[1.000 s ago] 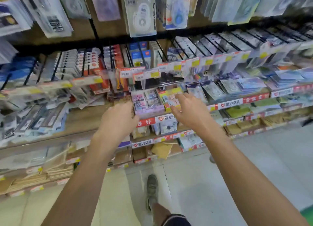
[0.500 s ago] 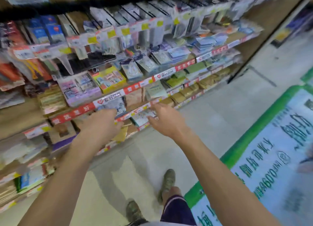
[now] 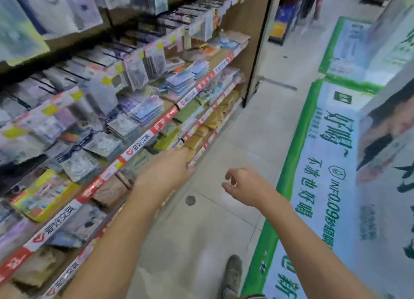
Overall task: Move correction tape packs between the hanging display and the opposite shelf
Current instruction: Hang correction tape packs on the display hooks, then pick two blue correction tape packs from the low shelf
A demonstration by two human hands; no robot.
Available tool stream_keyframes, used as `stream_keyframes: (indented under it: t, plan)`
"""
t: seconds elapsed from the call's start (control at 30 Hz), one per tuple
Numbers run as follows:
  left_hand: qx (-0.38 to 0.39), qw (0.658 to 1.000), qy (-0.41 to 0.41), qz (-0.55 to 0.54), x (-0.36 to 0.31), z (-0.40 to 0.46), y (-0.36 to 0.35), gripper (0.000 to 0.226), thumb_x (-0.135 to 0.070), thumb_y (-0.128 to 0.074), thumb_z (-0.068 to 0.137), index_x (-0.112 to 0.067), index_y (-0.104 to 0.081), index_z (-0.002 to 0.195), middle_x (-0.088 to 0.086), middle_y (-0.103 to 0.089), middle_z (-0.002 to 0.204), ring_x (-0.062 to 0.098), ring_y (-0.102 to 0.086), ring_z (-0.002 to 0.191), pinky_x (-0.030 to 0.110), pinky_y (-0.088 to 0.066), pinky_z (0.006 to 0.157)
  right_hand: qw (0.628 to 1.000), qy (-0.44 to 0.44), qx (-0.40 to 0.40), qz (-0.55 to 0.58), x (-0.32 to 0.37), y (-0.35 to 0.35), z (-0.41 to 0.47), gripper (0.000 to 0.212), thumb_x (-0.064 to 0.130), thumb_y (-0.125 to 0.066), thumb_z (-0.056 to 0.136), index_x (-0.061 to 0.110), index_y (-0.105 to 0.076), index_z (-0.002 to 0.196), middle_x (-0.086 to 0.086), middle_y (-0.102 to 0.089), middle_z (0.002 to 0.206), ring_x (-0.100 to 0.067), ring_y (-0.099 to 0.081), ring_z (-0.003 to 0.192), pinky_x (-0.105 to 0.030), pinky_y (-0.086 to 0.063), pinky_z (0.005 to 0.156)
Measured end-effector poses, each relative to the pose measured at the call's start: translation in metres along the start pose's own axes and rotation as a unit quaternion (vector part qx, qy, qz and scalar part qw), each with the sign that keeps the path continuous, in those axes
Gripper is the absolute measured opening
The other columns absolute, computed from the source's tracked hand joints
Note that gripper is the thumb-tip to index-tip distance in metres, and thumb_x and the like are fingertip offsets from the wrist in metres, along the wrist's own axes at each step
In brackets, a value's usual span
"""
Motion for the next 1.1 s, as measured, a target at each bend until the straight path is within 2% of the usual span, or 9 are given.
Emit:
stream_keyframes:
  t: [0.13, 0.23, 0.37, 0.5, 0.6, 0.67, 0.83, 1.0, 1.1]
  plan:
    - [-0.019, 0.999, -0.021, -0.019, -0.059, 0.078, 0.031, 0.041, -0.045, -0.049, 0.102, -0.013, -0.049, 0.127, 0.01, -0.059, 0.123, 0.032, -0.06, 0.111, 0.039, -0.051, 0.083, 0.999, -0.04, 0.009, 0.002, -0.077, 0.021, 0.027, 0.038, 0.045, -0.05, 0.099, 0.022, -0.058, 0.128, -0.001, -0.064, 0.123, -0.025, -0.06, 0.112, -0.037, -0.05, 0.091]
    - [-0.023, 0.999, -0.025, -0.036, -0.086, 0.133, 0.043, 0.038, -0.045, -0.049, 0.101, -0.012, -0.053, 0.12, 0.009, -0.063, 0.118, 0.03, -0.06, 0.106, 0.037, -0.049, 0.078, 0.999, -0.047, -0.004, 0.008, -0.123, 0.039, 0.055, 0.039, 0.047, -0.048, 0.099, 0.023, -0.058, 0.128, 0.0, -0.065, 0.122, -0.025, -0.06, 0.112, -0.038, -0.05, 0.091]
    - [0.007, 1.0, -0.018, -0.024, -0.105, 0.186, 0.061, 0.041, -0.047, -0.051, 0.1, -0.013, -0.05, 0.124, 0.011, -0.061, 0.118, 0.032, -0.059, 0.106, 0.037, -0.046, 0.076, 0.997, -0.065, -0.006, 0.039, -0.161, 0.072, 0.089, 0.038, 0.048, -0.05, 0.098, 0.024, -0.06, 0.126, 0.004, -0.068, 0.113, -0.022, -0.061, 0.11, -0.038, -0.051, 0.091]
    - [0.048, 0.999, -0.008, -0.008, -0.106, 0.24, 0.058, 0.043, -0.045, -0.048, 0.103, -0.013, -0.046, 0.132, 0.009, -0.059, 0.124, 0.029, -0.058, 0.111, 0.035, -0.047, 0.082, 0.996, -0.068, -0.009, 0.056, -0.191, 0.101, 0.143, 0.037, 0.049, -0.048, 0.099, 0.026, -0.059, 0.126, 0.007, -0.068, 0.112, -0.019, -0.06, 0.11, -0.035, -0.05, 0.089]
    - [0.097, 0.995, 0.006, -0.022, -0.099, 0.288, 0.038, 0.052, -0.042, -0.05, 0.102, -0.013, -0.039, 0.144, 0.01, -0.059, 0.131, 0.028, -0.054, 0.124, 0.036, -0.047, 0.088, 0.996, -0.065, 0.001, 0.061, -0.209, 0.115, 0.189, 0.036, 0.048, -0.047, 0.1, 0.026, -0.058, 0.126, 0.007, -0.068, 0.113, -0.018, -0.06, 0.11, -0.033, -0.049, 0.09]
    - [0.119, 0.992, 0.023, -0.032, -0.094, 0.324, 0.028, 0.055, -0.041, -0.051, 0.101, -0.013, -0.036, 0.146, 0.011, -0.06, 0.129, 0.029, -0.057, 0.119, 0.035, -0.049, 0.084, 0.996, -0.059, 0.011, 0.061, -0.22, 0.125, 0.221, 0.036, 0.049, -0.048, 0.1, 0.026, -0.058, 0.125, 0.008, -0.067, 0.112, -0.016, -0.061, 0.108, -0.033, -0.049, 0.09]
    - [0.119, 0.991, 0.025, -0.063, -0.092, 0.43, 0.052, 0.055, -0.044, -0.052, 0.1, -0.016, -0.037, 0.145, 0.008, -0.057, 0.136, 0.028, -0.058, 0.119, 0.042, -0.052, 0.094, 0.995, -0.069, 0.028, 0.069, -0.244, 0.174, 0.312, 0.033, 0.048, -0.052, 0.098, 0.027, -0.061, 0.121, 0.012, -0.066, 0.103, -0.012, -0.062, 0.096, -0.033, -0.051, 0.086]
    - [0.079, 0.994, 0.017, -0.08, -0.098, 0.547, 0.094, 0.034, -0.041, -0.05, 0.1, -0.015, -0.05, 0.123, 0.005, -0.06, 0.115, 0.023, -0.057, 0.092, 0.037, -0.048, 0.073, 0.996, -0.056, 0.027, 0.068, -0.257, 0.227, 0.403, 0.034, 0.048, -0.052, 0.099, 0.027, -0.061, 0.123, 0.012, -0.066, 0.105, -0.012, -0.063, 0.098, -0.031, -0.051, 0.086]
    - [0.088, 0.993, 0.0, -0.079, -0.107, 0.595, 0.108, 0.032, -0.04, -0.053, 0.101, -0.01, -0.052, 0.114, 0.006, -0.062, 0.104, 0.022, -0.056, 0.082, 0.036, -0.044, 0.065, 0.995, -0.059, 0.029, 0.071, -0.265, 0.252, 0.445, 0.033, 0.046, -0.053, 0.099, 0.024, -0.061, 0.123, 0.009, -0.066, 0.104, -0.015, -0.062, 0.099, -0.03, -0.048, 0.082]
Point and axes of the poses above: each hand's wrist, its own z-axis towards the middle knuckle, its own y-axis out of the back of the hand, x = y × z, the point moved 4 cm from there along z, towards the middle knuckle
